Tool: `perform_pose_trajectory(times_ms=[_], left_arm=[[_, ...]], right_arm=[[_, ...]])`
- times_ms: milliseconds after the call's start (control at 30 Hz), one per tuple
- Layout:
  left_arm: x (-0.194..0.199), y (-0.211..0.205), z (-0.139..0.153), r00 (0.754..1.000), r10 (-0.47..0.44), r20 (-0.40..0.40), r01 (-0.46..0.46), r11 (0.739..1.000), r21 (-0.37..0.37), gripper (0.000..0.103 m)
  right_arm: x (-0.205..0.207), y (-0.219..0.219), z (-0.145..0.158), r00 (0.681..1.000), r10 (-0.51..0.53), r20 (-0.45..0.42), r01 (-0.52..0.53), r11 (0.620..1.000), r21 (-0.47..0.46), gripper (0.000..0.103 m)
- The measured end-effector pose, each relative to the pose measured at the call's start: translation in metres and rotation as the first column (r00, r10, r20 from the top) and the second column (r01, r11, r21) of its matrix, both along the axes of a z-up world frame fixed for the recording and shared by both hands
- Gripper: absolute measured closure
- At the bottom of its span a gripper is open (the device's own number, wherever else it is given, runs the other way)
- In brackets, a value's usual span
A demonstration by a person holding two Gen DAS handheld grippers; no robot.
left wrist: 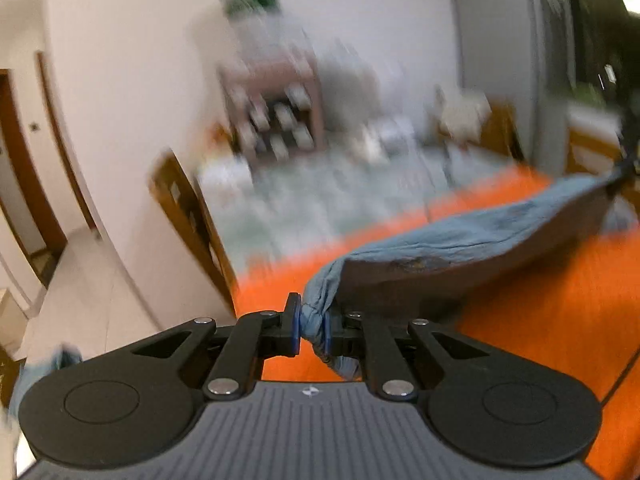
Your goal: Fold clothes
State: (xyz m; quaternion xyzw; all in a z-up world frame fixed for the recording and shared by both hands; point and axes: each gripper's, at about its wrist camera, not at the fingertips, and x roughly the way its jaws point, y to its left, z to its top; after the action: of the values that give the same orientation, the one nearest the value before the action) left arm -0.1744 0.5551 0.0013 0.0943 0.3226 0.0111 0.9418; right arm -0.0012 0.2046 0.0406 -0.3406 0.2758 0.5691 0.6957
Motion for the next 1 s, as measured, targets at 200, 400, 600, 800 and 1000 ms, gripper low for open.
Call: perform_pose_trajectory(times_ms=[200, 400, 600, 800, 1000], left_arm=[[-0.079, -0.018, -0.064, 0.991, 0.014, -0.132, -0.016, 1.0, -0.016, 0.09], [-0.115, -0.031, -0.085, 0.984, 0.057, -0.171, -0.074, 0.993, -0.097, 0.078], [-0.132, -0.037, -0.08, 0.974, 0.06, -0.22, -0.106, 0.973, -0.203, 0.042], [-0.13, -0.018, -0.047, 0.974, 0.16, -0.161, -0.208, 0.914, -0.35, 0.036], [-0.078, 0.006, -0.035, 0.946, 0.306, -0.105, -0.323, 0.861, -0.394, 0.036]], right_arm=[[-0.048, 0.002, -0.073, 0.974, 0.067, -0.217, -0.101, 0.983, -0.152, 0.097], [-0.059, -0.001, -0.114, 0.953, 0.009, -0.302, -0.089, 0.964, -0.251, 0.097], [-0.061, -0.004, -0.107, 0.946, 0.016, -0.322, -0.105, 0.96, -0.261, 0.082], [-0.042, -0.016, -0.066, 0.953, -0.008, -0.304, -0.044, 0.985, -0.166, 0.063], [-0.013, -0.026, -0.047, 0.956, -0.183, -0.23, 0.161, 0.981, -0.109, 0.063]])
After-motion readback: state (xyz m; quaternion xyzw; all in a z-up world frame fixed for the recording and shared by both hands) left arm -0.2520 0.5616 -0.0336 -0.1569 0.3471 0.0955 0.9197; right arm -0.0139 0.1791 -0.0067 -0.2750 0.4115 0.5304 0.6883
